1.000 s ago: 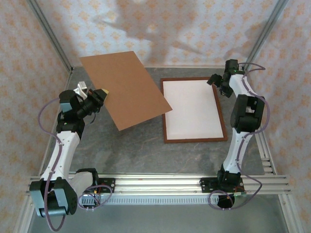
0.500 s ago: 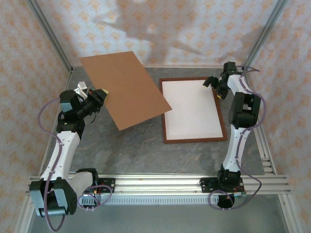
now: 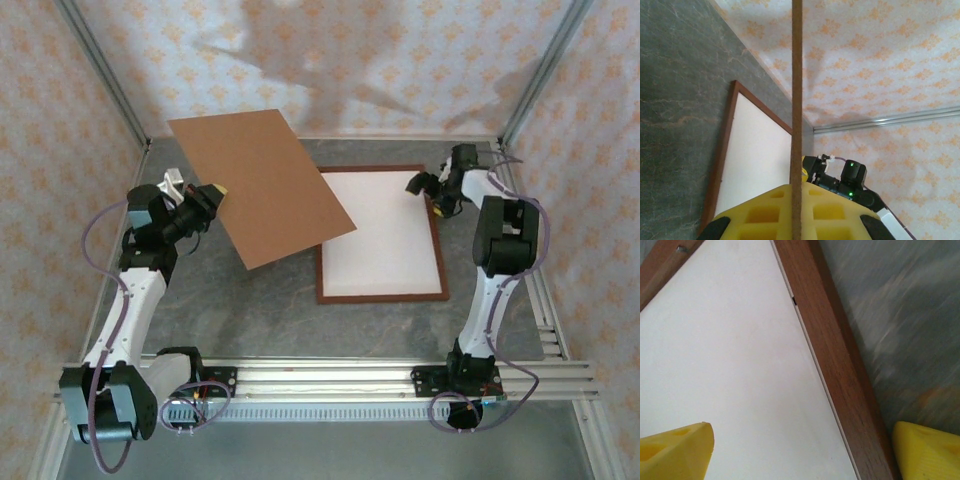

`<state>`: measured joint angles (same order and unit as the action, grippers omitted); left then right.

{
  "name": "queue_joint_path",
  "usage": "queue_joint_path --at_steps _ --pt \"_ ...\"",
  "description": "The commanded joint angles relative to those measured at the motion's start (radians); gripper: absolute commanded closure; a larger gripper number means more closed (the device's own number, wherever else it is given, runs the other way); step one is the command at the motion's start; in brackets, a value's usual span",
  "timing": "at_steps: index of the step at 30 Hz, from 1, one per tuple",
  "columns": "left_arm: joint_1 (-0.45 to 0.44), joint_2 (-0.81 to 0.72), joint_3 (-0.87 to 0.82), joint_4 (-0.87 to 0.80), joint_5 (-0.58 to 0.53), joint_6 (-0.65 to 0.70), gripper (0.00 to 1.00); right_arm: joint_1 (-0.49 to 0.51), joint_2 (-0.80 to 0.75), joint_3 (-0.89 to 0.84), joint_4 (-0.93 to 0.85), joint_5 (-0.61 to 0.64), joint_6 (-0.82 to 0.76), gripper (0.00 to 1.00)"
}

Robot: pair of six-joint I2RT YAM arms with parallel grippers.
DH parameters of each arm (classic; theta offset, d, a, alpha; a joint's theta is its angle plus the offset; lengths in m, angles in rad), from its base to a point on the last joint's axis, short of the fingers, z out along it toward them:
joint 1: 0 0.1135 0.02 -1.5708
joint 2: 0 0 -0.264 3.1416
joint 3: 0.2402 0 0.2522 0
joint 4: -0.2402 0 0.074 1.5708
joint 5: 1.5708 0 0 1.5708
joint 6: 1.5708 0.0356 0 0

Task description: Put the photo into the frame

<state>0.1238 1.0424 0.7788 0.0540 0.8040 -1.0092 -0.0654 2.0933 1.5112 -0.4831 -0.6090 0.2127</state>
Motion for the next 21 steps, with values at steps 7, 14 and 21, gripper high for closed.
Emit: queue_joint_path --at_steps 7,14,21 --pt "-0.053 -0.002 0.001 0.044 0.045 0.067 1.0 0.168 -0.133 -0.158 0.092 -0.164 0.104 0.09" --pt "-0.108 0.045 0.005 0.006 0.113 0.127 1.0 0.148 -0.251 -0.161 0.014 0.047 0.082 0.09" --pt "-0.175 0.165 0.028 -0.005 0.234 0.157 1.0 0.127 -0.427 -0.252 0.003 0.283 0.083 0.08"
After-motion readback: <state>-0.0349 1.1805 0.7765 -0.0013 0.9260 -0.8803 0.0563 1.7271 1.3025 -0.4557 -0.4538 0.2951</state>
